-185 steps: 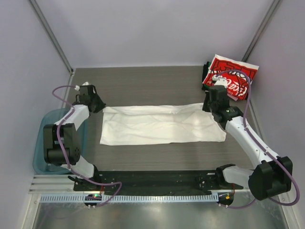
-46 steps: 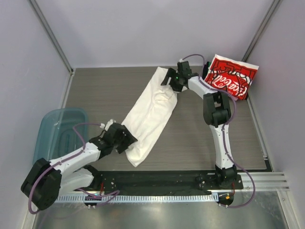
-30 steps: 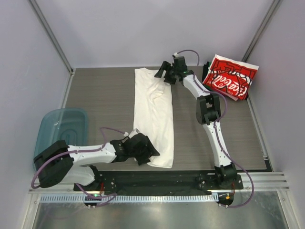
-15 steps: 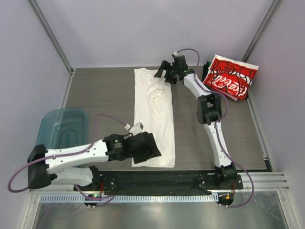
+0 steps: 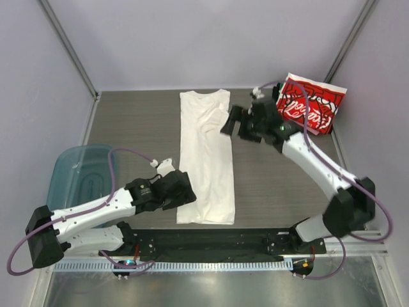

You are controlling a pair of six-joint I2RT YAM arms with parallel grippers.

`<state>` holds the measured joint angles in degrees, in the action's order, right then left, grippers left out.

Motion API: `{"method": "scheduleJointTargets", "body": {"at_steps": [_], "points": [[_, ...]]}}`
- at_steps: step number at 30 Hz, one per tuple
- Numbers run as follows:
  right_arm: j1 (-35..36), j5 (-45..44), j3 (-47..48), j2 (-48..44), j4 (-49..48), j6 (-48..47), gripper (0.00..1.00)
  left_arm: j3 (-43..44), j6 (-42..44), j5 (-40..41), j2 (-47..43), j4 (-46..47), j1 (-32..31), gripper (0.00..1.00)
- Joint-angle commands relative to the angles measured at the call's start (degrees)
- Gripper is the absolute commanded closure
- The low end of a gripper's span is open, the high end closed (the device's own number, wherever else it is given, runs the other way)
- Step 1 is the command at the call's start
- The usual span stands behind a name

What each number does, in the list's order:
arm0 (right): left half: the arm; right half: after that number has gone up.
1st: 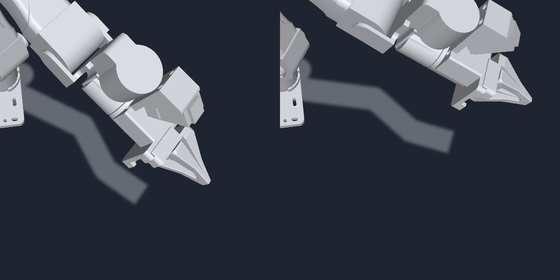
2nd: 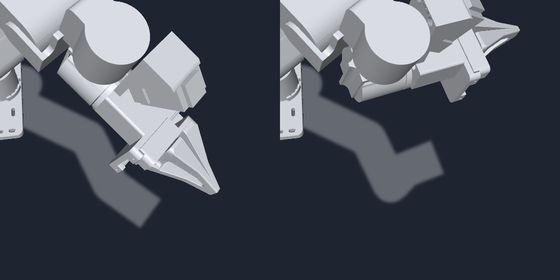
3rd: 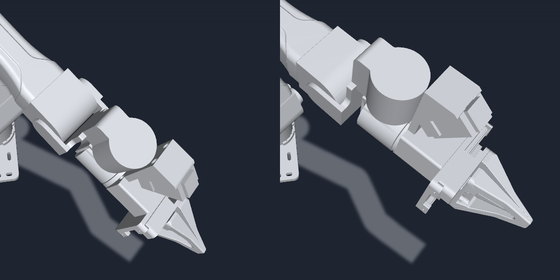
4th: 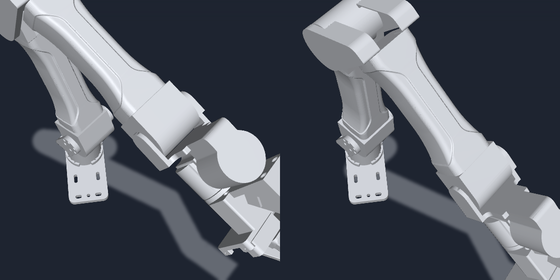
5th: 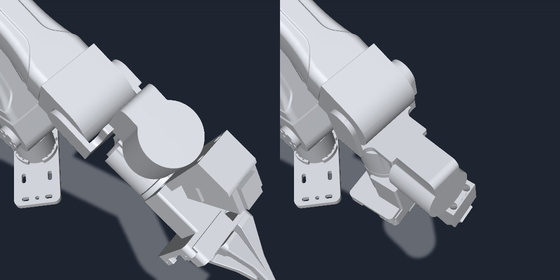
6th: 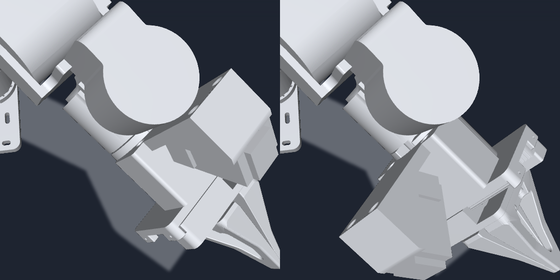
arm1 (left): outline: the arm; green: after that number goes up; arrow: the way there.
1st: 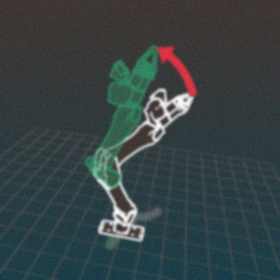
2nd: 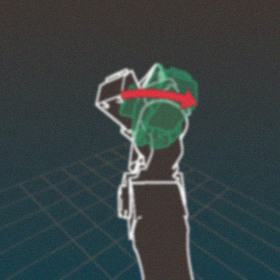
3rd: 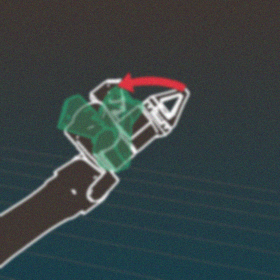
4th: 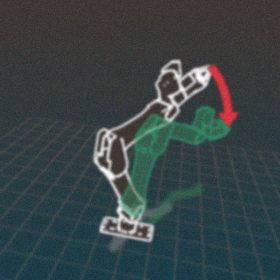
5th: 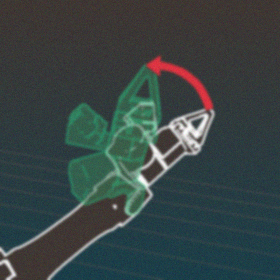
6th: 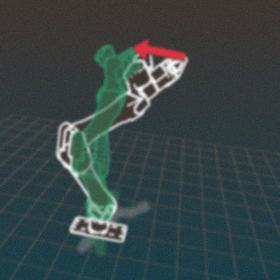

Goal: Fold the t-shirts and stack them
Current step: Fold the tshirt

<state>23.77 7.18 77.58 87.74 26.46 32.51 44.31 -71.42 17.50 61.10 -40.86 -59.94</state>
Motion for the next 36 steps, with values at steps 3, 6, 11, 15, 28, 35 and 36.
{"method": "scheduleJointTargets", "body": {"at_steps": [3,6,11,15,28,35,36], "points": [[15.49,-10.34,-31.14,-21.18,6.59,14.92,0.0,-8.09,-0.65,0.62,-6.34,0.96,0.79,0.26],[24.11,-11.84,-42.4,-32.61,5.28,25.74,0.09,-13.26,-3.02,-0.35,-10.03,1.66,0.79,0.27],[29.67,-12.45,-50.24,-38.97,3.95,32.35,0.29,-21.8,-7.06,-3.69,-15.47,7.46,0.71,0.29],[30.63,-10.96,-53.49,-37.3,-1.03,33.23,0.33,-25.06,-8.47,-4.22,-17.33,7.81,0.79,0.31],[33.09,-9.73,-60.17,-31.67,-13.62,35.95,0.56,-31.22,-11.55,-7.56,-19.35,12.29,0.79,0.43],[33.53,-9.47,-61.94,-32.11,-14.51,36.31,0.92,-33.24,-11.99,-8.88,-20.75,14.49,0.7,0.86],[33.71,-9.47,-61.94,-32.89,-13.46,36.31,0.98,-33.24,-12.08,-8.97,-21.02,14.41,0.7,0.93]]}}
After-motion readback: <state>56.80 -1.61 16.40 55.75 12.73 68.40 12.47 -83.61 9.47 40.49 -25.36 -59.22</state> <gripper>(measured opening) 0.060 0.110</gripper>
